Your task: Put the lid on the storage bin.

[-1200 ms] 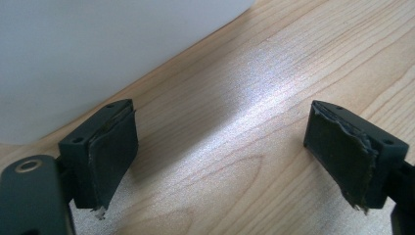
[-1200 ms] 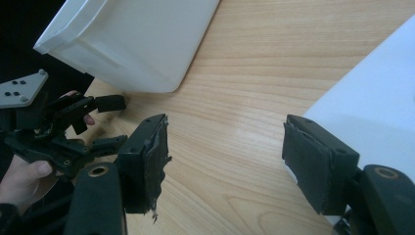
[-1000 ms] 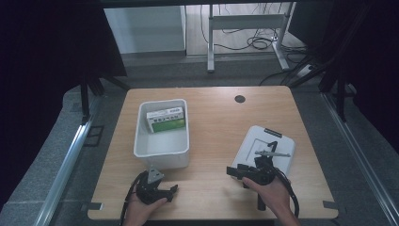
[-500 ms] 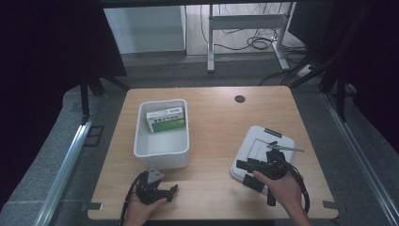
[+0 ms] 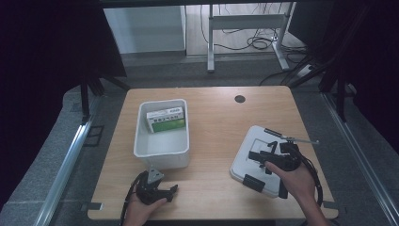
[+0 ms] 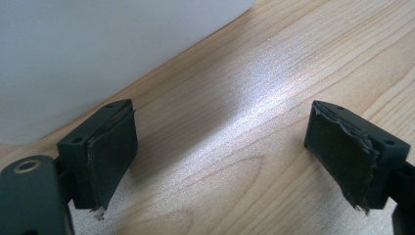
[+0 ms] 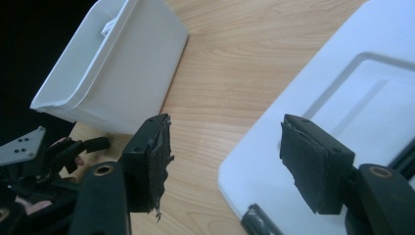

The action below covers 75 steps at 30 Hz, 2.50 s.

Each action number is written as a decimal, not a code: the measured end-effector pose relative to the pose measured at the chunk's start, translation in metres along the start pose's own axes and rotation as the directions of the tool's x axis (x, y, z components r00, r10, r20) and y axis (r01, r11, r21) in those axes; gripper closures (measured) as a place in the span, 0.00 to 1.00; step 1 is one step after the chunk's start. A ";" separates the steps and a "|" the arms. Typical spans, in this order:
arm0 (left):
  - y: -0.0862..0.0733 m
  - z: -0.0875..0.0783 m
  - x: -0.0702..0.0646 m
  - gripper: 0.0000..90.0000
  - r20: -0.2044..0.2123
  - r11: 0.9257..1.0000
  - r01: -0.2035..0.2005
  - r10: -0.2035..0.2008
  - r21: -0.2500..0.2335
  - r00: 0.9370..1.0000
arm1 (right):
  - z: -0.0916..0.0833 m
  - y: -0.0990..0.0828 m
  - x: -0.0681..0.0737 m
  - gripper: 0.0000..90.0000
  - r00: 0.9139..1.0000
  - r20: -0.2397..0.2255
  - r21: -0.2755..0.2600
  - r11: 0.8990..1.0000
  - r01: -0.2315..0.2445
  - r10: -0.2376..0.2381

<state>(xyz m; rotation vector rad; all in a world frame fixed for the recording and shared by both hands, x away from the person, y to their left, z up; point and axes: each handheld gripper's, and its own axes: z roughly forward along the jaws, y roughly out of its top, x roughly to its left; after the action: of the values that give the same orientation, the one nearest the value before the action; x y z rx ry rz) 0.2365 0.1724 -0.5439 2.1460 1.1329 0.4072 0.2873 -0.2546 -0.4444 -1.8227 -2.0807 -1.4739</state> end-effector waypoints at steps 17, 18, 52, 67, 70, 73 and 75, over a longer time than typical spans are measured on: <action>0.000 0.000 0.000 0.14 0.000 1.000 0.002 -0.002 0.000 1.000 | -0.022 0.019 -0.014 0.41 0.997 0.071 0.003 1.000 -0.029 0.029; 0.000 0.000 0.000 0.14 0.000 1.000 0.002 -0.002 -0.001 1.000 | -0.023 0.020 -0.015 0.41 0.997 0.076 0.005 0.999 -0.031 0.031; 0.000 0.000 0.000 0.14 0.000 1.000 0.002 -0.002 -0.001 1.000 | -0.026 0.042 -0.046 0.42 0.964 0.226 0.056 0.986 -0.159 0.143; -0.001 -0.001 0.000 0.14 0.001 1.000 0.000 0.000 0.000 1.000 | 0.007 0.042 -0.059 0.51 0.947 0.262 0.102 0.971 -0.217 0.184; -0.001 -0.001 0.000 0.14 0.001 1.000 0.000 0.000 0.001 1.000 | 0.011 0.043 -0.062 0.55 0.939 0.282 0.110 0.966 -0.236 0.197; -0.001 -0.001 0.001 0.14 0.001 1.000 0.000 0.000 0.000 1.000 | 0.015 0.042 -0.065 0.57 0.928 0.297 0.119 0.956 -0.268 0.223; -0.001 -0.001 0.001 0.14 0.001 1.000 0.000 0.000 0.000 1.000 | 0.017 0.042 -0.067 0.60 0.922 0.307 0.122 0.951 -0.283 0.235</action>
<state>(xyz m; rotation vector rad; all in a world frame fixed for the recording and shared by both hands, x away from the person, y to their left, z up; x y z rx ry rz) 0.2354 0.1738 -0.5438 2.1464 1.1320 0.4058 0.3510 -0.3006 -0.4651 -2.2517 -1.8980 -0.9922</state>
